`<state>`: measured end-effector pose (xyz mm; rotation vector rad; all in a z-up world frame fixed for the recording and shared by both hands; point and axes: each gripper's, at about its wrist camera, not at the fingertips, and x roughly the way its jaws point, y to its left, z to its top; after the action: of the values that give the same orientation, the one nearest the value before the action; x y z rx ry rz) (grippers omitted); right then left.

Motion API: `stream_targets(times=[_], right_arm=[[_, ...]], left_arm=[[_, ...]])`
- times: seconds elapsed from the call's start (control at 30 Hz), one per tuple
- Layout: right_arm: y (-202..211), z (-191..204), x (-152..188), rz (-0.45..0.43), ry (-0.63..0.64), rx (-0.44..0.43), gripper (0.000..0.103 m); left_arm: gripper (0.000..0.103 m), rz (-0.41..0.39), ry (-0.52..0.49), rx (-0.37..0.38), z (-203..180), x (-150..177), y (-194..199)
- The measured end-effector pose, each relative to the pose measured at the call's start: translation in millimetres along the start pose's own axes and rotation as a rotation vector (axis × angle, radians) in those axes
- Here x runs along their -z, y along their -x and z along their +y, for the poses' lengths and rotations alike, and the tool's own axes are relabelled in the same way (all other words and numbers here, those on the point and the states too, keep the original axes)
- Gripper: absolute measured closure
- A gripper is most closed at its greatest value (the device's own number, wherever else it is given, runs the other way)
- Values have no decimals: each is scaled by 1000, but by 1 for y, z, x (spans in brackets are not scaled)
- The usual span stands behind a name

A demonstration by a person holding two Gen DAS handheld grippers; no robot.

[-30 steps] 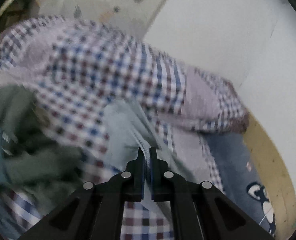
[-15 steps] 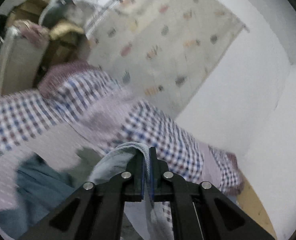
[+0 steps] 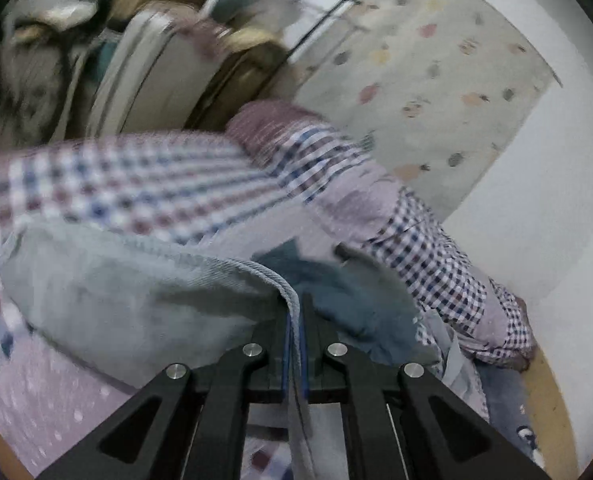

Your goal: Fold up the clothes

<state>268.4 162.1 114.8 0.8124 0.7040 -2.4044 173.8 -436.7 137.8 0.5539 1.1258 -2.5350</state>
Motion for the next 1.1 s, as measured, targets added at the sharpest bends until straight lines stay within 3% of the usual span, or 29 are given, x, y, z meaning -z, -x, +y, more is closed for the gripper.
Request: stream_targets(times=[0.23, 0.3, 0.37, 0.43, 0.47, 0.6, 0.73, 0.87, 1.03, 1.1], right_arm=[[0, 18, 8, 85, 140, 69, 89], [7, 19, 12, 107, 179, 99, 90], [17, 7, 15, 131, 148, 122, 92], [30, -11, 18, 153, 96, 146, 93], [37, -20, 21, 163, 77, 163, 93], [60, -62, 38, 220, 1, 240, 93], [57, -85, 52, 294, -16, 286, 93], [46, -95, 58, 334, -27, 320, 93], [38, -92, 61, 361, -32, 355, 93], [37, -90, 61, 369, -33, 362, 93]], left_arm=[[99, 23, 102, 37, 40, 8, -1], [89, 29, 143, 55, 48, 8, 4], [58, 24, 184, 75, 60, 9, 13], [35, 9, 223, 85, 76, 13, 22], [32, 6, 243, 89, 84, 15, 26], [32, 90, 323, 99, 117, 35, 32], [32, 122, 310, 56, 136, 50, 46], [32, 110, 291, -63, 155, 54, 55], [32, 82, 340, -236, 193, 56, 54], [32, 88, 351, -250, 205, 55, 49]])
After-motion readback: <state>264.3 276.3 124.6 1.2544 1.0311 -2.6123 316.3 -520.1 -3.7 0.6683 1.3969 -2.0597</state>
